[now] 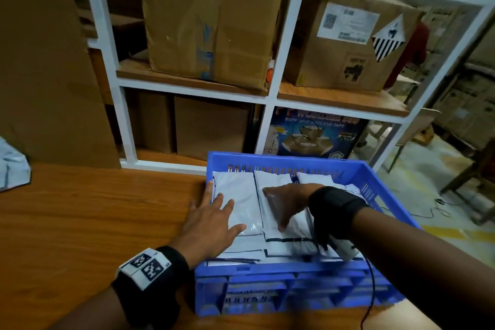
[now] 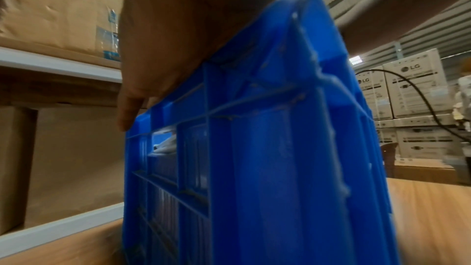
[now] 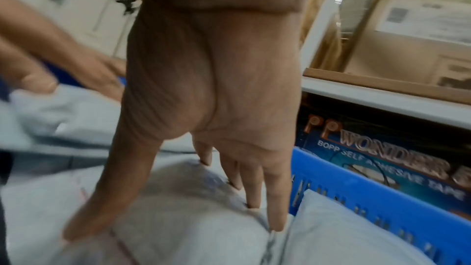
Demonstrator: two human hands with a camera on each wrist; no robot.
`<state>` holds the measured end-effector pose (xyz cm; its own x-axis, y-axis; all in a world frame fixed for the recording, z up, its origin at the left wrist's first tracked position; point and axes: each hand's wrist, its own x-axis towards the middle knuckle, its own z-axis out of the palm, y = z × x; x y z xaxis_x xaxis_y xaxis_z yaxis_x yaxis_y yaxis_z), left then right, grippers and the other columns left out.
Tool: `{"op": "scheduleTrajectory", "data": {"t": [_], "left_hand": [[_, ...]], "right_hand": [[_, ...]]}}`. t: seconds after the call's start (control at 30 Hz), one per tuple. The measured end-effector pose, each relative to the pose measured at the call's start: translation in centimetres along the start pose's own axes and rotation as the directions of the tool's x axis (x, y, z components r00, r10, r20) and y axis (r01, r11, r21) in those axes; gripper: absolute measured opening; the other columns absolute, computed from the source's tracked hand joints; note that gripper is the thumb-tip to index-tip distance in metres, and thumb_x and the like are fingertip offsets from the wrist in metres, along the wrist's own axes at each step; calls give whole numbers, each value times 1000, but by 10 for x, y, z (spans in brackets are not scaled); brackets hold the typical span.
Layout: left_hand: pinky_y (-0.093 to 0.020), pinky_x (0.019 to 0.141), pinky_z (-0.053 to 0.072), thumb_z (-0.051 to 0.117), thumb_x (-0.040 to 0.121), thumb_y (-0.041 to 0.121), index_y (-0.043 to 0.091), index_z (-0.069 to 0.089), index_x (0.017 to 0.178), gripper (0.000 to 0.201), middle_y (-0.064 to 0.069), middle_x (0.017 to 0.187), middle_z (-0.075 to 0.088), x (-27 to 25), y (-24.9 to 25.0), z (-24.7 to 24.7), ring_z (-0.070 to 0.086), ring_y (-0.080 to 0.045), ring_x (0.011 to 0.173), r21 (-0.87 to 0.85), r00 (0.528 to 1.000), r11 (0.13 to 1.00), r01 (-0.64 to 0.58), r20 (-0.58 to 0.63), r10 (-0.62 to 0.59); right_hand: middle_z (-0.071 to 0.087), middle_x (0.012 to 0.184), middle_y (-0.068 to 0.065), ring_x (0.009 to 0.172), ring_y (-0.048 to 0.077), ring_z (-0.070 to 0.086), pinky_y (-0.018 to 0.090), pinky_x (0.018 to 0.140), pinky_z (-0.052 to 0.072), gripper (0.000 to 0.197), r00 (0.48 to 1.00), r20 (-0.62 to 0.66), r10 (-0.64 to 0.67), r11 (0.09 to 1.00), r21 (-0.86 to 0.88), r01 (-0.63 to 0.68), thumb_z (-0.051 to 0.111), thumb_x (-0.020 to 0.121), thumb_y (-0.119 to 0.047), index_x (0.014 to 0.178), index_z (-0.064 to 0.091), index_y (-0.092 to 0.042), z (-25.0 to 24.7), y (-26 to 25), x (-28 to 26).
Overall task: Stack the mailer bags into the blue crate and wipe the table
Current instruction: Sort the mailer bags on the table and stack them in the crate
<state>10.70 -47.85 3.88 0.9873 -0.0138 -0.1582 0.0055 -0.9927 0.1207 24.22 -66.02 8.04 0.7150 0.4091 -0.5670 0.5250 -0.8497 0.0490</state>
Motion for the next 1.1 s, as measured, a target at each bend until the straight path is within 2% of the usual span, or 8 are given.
{"op": "scheduleTrajectory", "data": {"t": [0.1,0.2,0.33,0.43,0.57,0.73,0.9,1.1], "left_hand": [[-53,120,12,24,92,73,28,12,156,79,-1,165,6,3,-3,1,-23,-26,148,-19,1000,1000,-11,0,11],[-52,120,5,27,93,71,29,1,157,80,-4,164,-11,-1,-7,-5,-28,-26,146,-43,999,998,-44,25,45],[-48,122,1,34,95,65,32,-7,155,80,-6,163,-18,-12,-27,-29,-27,-26,146,26,978,993,-115,-169,118],[-49,122,6,38,96,61,30,1,156,78,-8,164,-11,-41,-41,-48,-21,-27,148,50,963,998,-40,-264,52],[-53,119,19,49,94,54,30,24,153,68,-2,165,0,-121,-39,-50,-12,-23,150,-38,909,997,-61,-415,40],[-52,115,22,33,85,66,31,40,147,71,0,164,12,-234,-36,-9,-4,-20,151,-98,883,994,47,-462,-87],[-53,113,28,46,90,52,19,49,142,61,-6,160,23,-327,-66,45,6,-25,151,-223,797,946,235,-513,-319],[-52,116,25,39,93,51,15,47,142,61,-12,158,26,-394,-124,107,13,-31,149,-309,731,863,398,-462,-503]], "right_hand": [[27,160,2,145,22,28,35,118,24,116,998,-65,12,998,59,-8,87,69,-41,157,13,-23,-15,4,-14],[25,161,0,146,22,28,35,117,22,110,989,-146,1,995,101,14,83,73,-45,157,15,-23,-32,-1,-39],[38,154,5,137,26,41,33,109,34,92,946,-325,-3,991,127,46,79,79,-40,153,28,-19,-43,-11,-81],[39,151,8,133,28,43,35,106,38,84,865,-500,-45,977,158,142,73,84,-44,151,30,-20,-31,-20,-115],[22,160,4,144,26,27,40,114,30,78,729,-678,-89,909,244,338,66,89,-47,153,26,-26,16,-44,-161],[16,162,-1,146,20,19,37,112,31,70,611,-781,-132,797,283,534,65,91,-40,151,29,-30,101,-108,-194],[26,158,7,143,27,28,45,114,34,76,604,-776,-179,738,299,604,69,86,-41,150,33,-22,173,-184,-188],[25,159,12,139,32,33,46,109,36,76,668,-676,-311,694,319,645,75,83,-32,148,38,-18,212,-276,-167]]}}
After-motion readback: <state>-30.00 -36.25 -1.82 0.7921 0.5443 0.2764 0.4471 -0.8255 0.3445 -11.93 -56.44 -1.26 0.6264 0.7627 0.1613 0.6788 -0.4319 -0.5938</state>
